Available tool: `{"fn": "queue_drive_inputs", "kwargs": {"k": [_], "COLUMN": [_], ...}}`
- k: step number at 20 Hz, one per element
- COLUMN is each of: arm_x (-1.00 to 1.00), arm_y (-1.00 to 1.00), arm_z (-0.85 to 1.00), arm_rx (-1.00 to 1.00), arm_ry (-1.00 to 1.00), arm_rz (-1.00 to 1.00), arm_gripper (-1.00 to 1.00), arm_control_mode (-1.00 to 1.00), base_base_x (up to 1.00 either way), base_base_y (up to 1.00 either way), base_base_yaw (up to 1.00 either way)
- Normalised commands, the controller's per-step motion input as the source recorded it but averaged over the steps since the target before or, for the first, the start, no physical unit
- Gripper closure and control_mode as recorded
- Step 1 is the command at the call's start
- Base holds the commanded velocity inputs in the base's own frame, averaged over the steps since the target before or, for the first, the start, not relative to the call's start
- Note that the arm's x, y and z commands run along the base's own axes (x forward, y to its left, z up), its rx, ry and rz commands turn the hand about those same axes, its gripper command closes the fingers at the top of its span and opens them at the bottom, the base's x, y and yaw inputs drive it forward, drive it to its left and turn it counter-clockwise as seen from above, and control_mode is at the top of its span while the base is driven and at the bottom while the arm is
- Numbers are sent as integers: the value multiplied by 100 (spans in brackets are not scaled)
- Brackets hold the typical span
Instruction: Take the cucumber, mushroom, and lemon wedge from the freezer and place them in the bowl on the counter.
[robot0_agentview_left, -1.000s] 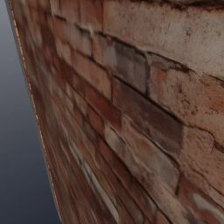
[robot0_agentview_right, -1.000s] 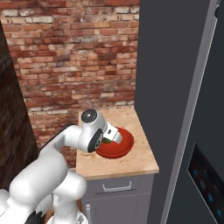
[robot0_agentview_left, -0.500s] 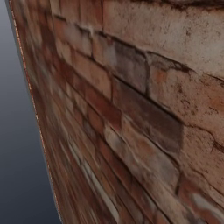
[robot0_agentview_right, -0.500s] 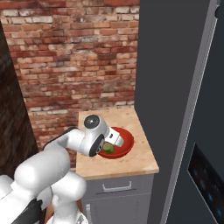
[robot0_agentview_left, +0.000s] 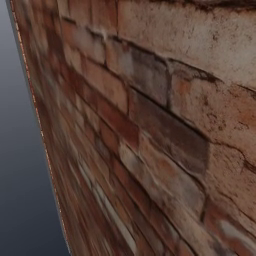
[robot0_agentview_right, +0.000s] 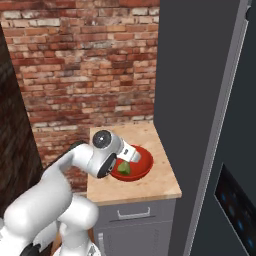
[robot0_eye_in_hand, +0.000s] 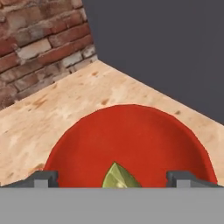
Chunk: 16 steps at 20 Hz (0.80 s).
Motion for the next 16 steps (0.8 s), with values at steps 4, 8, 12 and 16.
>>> {"fn": "queue_drive_inputs", "kwargs": {"k": [4, 8, 12, 16], "arm_x": [-55, -64, -62, -72], "arm_y": [2, 0, 8, 30], "arm_z": [94, 100, 100, 100], "arm_rx": [0, 0, -1, -8], "arm_ry": [-1, 1, 6, 13], "arm_rz": [2, 8, 8, 7], "arm_gripper": [-100, -100, -100, -100], "arm_control_mode": [-100, -100, -100, -100], "base_base_x": [0, 0, 0, 0], "base_base_y": [0, 0, 0, 0], "base_base_yaw": [0, 0, 0, 0]}}
